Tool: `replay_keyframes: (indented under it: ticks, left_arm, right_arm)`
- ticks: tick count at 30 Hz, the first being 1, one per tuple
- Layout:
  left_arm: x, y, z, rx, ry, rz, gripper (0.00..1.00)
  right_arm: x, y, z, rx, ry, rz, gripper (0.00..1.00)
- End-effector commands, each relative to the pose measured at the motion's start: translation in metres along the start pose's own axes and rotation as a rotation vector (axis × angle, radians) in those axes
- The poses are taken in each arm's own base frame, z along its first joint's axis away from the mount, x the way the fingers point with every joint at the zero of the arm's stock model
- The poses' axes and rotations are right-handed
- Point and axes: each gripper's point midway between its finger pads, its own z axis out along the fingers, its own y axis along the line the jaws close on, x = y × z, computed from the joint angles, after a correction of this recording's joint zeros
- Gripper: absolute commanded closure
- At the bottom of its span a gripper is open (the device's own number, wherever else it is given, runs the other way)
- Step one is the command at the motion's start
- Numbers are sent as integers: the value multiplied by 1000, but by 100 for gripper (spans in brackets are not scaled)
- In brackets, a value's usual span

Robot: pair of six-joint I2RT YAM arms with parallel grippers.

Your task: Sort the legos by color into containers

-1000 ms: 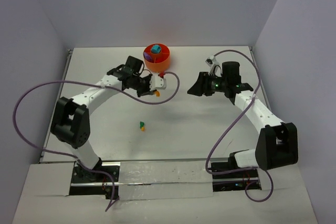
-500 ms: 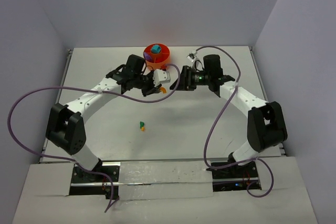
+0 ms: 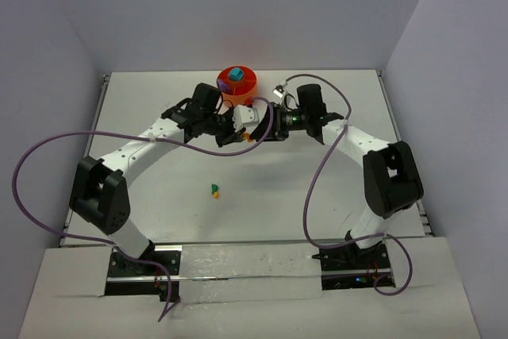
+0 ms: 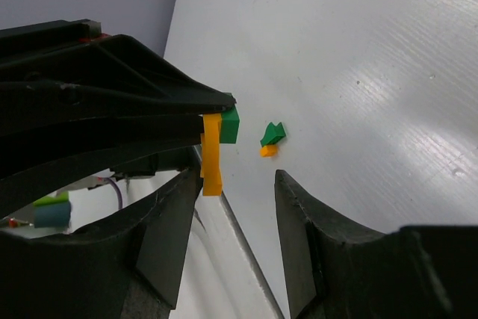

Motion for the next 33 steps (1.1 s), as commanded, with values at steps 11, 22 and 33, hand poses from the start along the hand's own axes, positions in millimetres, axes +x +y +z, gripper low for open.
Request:
replay_keyframes:
  ticks: [11,22,33]
  left_arm:
    - [-25,7,-3,-26,-60,34,100]
    - [-26,7,-2,-29,-65,34,100]
    - [-12,10,2,-68,-43,34,100]
  right_arm:
    - [-13,39,8,-204,30,19,57]
    - [-10,34,10,-197,47,35,70]
    - [-8,57,-1,-288,65,13,100]
